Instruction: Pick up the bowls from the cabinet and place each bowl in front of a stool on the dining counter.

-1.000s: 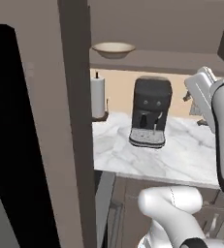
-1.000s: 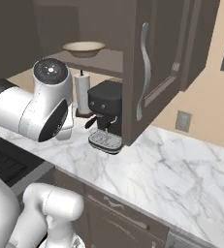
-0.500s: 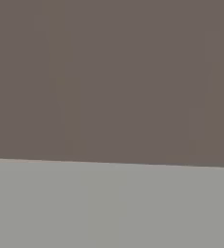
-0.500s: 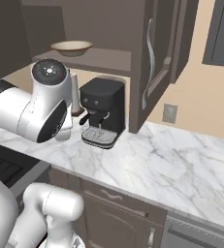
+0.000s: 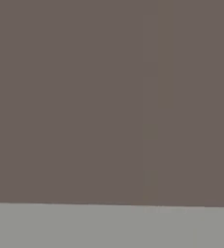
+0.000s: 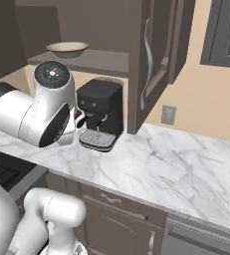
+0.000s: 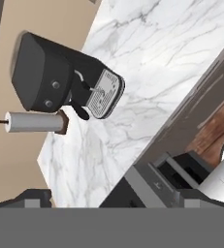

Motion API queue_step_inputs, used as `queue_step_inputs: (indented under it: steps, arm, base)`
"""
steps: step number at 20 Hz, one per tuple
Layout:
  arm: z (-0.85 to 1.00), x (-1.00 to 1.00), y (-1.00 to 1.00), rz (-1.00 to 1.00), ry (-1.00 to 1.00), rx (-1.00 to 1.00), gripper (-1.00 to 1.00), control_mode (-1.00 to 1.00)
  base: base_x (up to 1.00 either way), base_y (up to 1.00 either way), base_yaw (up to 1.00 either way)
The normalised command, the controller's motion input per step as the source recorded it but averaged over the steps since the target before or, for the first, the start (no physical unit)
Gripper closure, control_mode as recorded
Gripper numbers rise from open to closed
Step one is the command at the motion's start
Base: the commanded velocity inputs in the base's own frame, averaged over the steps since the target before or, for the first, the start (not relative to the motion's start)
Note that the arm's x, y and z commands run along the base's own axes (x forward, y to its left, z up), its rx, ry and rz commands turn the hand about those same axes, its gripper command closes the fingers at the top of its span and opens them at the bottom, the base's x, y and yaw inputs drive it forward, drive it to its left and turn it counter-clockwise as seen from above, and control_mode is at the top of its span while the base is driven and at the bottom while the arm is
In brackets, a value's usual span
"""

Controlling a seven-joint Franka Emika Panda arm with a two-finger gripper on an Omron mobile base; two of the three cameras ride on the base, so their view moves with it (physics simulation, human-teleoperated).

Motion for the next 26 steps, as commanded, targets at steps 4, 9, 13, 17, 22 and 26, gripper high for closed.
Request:
queue_step_inputs:
  steps: [4, 9, 13, 17, 22, 26]
  arm:
    - [0.00, 0.00, 0.00, 0.00, 0.00, 0.00, -1.00, 1.00]
    - [0.00, 0.00, 0.00, 0.00, 0.00, 0.00, -1.00, 1.00]
    - [0.00, 0.00, 0.00, 0.00, 0.00, 0.00, -1.00, 1.00]
    - [0.00, 0.00, 0.00, 0.00, 0.00, 0.00, -1.00, 1.00]
    - [0.00, 0.00, 0.00, 0.00, 0.00, 0.00, -1.00, 1.00]
    - [0.00, 0.00, 0.00, 0.00, 0.00, 0.00, -1.00, 1.00]
  base:
    - [0.68, 0.82, -0.25]
    - [0.98, 0.63, -0.21]
    - [0.98, 0.10, -0.06]
    - [1.00, 0.00, 0.00]
    - [0.81, 0.00, 0.00]
    - [0.21, 0.14, 0.00]
